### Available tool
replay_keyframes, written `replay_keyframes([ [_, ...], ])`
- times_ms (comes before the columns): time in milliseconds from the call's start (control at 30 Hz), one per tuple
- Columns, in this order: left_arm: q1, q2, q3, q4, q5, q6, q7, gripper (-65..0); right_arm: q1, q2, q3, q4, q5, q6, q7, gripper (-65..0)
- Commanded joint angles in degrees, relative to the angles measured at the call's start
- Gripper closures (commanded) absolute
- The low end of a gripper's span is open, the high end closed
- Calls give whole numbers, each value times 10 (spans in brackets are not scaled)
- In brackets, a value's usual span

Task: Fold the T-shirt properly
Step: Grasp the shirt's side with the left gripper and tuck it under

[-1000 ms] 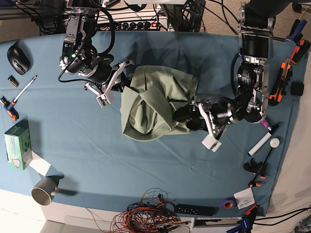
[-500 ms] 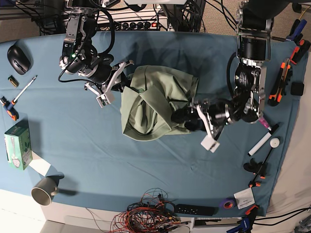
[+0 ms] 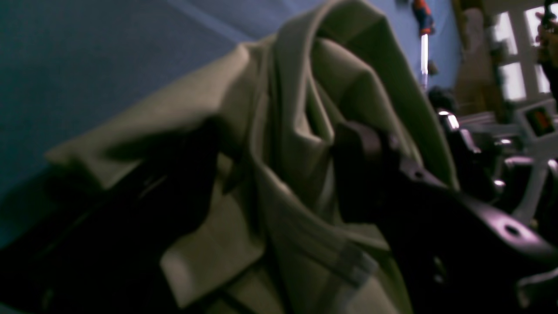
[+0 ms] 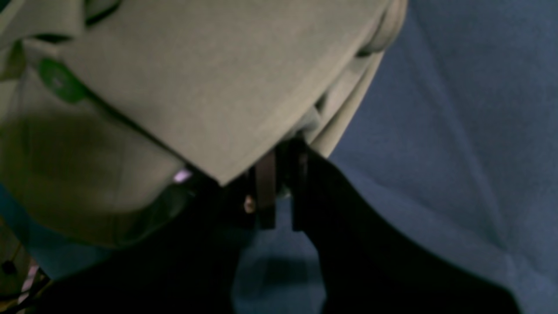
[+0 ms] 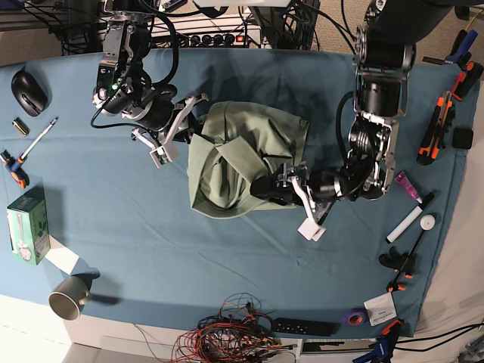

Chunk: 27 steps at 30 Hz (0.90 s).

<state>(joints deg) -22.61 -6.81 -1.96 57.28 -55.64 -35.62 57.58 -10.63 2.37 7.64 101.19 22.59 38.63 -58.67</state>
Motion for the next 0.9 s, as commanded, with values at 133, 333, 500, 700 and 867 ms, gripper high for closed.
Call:
replay_keyframes([
  [133,-31,1,-1,-11,-58,-19,33,-418,3,2,-1,4,-1,-1,-8,0],
  [333,-31,-1,-1,-11,-59,-20,35,-51,3,2,-1,4,-1,-1,-9,0],
  [500,-39,-7,-1,-11,-59,-20,35,0,3,2,-1,4,-2,-1,-13,0],
  [700,-62,-28,-1,-11,-40,-19,40,0,0,2,0,4,-20,-56,-19,0],
  [867,-68,-45,-1,-11,-39,-9,41,0,0,2,0,4,-42,-81,-11,0],
])
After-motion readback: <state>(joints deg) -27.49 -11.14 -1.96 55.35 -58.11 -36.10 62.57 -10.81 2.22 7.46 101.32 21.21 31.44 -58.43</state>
